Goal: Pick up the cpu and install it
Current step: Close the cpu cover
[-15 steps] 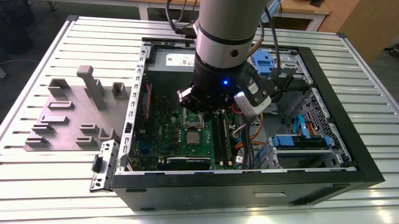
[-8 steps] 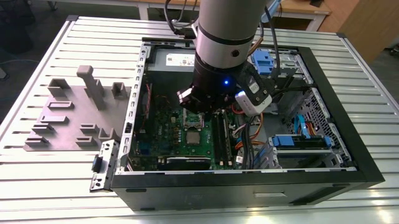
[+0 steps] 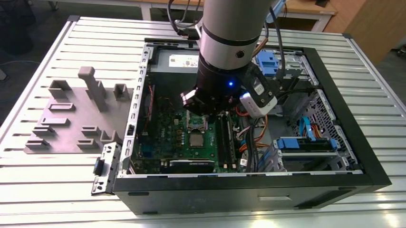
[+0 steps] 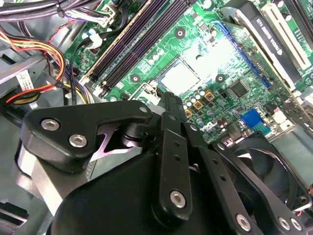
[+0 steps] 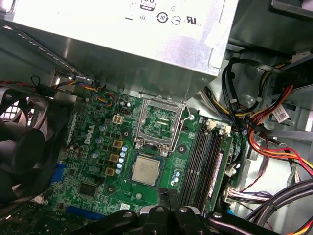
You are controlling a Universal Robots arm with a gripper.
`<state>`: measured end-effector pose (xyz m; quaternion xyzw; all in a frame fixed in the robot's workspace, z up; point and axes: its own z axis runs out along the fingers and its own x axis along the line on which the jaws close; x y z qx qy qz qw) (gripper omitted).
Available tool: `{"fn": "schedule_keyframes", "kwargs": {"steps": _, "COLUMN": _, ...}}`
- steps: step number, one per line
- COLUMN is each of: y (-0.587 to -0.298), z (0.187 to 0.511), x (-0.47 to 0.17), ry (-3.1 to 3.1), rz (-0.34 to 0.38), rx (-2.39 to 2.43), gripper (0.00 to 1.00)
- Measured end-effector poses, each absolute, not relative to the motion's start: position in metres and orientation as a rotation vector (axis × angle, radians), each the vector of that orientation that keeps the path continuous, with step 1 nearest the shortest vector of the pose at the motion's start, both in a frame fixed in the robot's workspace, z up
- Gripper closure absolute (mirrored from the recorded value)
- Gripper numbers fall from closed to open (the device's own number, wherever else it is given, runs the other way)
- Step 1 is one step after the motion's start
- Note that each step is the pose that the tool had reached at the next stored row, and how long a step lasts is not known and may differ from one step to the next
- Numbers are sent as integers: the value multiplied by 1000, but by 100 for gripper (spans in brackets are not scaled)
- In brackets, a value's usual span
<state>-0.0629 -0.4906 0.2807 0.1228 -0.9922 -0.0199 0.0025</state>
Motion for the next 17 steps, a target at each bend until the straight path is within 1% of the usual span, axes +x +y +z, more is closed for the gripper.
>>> {"fn": "schedule_keyframes", "kwargs": {"steps": 11, "y": -491, "z": 281, "x": -59, "ry": -3112, "rz": -62, "rx": 391, "gripper": 89}}
{"fn": "schedule_keyframes", "kwargs": {"steps": 17, "y": -491, "z": 281, "x": -59, "ry": -3091, "rz": -62, "rx": 517, "gripper": 89}}
